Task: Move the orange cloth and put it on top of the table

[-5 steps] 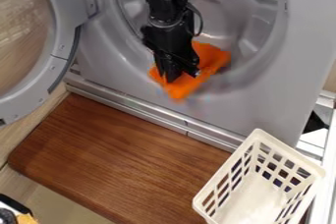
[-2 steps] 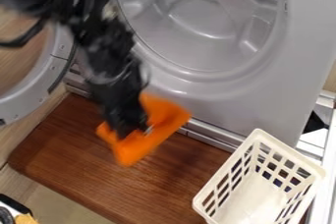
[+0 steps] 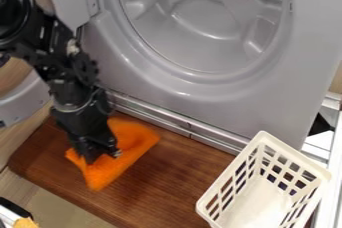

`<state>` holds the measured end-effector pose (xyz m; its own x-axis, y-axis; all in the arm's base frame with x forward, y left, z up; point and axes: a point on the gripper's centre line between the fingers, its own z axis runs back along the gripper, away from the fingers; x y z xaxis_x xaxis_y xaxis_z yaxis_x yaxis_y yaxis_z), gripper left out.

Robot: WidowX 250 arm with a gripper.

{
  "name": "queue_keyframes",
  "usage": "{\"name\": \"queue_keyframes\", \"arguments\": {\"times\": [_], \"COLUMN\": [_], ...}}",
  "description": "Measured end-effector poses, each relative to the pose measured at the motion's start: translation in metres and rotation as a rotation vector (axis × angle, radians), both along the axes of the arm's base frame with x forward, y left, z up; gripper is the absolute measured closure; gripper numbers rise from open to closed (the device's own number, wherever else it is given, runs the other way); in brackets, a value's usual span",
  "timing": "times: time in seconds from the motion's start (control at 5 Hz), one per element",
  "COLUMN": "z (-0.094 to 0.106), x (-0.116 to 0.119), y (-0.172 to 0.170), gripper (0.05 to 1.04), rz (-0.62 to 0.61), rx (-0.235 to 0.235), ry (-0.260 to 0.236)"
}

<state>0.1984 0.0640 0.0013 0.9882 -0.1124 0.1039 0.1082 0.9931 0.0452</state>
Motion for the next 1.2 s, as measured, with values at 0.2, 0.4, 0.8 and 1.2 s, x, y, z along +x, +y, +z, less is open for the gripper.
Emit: {"name": "queue_keyframes", "arguments": {"times": [0.2,0.4,0.8,1.2], "z": [-0.008,-0.014,-0.045,-0.063], "x": [-0.003,-0.002,0.004,0.001], "y": [0.018,0.034,0.044,0.045], "gripper": [1.009,1.009,0.989,0.538], "rz": [0.037,0.057,0.053,0.074], "rx": [0.018,0.029,0.009,-0.009], "ry": [0.044,0.052,0.079,0.137]}}
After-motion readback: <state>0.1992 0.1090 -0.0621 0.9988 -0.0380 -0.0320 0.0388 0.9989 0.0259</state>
